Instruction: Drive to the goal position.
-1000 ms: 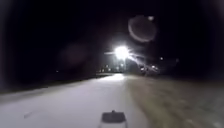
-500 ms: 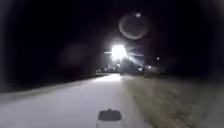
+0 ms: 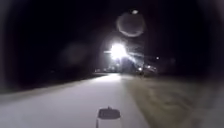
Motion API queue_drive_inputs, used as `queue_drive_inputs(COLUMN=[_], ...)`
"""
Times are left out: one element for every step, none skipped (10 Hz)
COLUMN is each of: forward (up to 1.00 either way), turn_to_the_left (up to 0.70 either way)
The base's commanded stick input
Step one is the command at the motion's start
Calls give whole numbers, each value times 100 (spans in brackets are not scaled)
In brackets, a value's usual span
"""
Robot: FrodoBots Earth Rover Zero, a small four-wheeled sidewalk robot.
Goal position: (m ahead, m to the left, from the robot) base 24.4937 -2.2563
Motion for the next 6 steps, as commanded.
queue_drive_inputs(forward=[100,100,100,100,100,100], turn_to_the_left=[0,0,0,0,0,0])
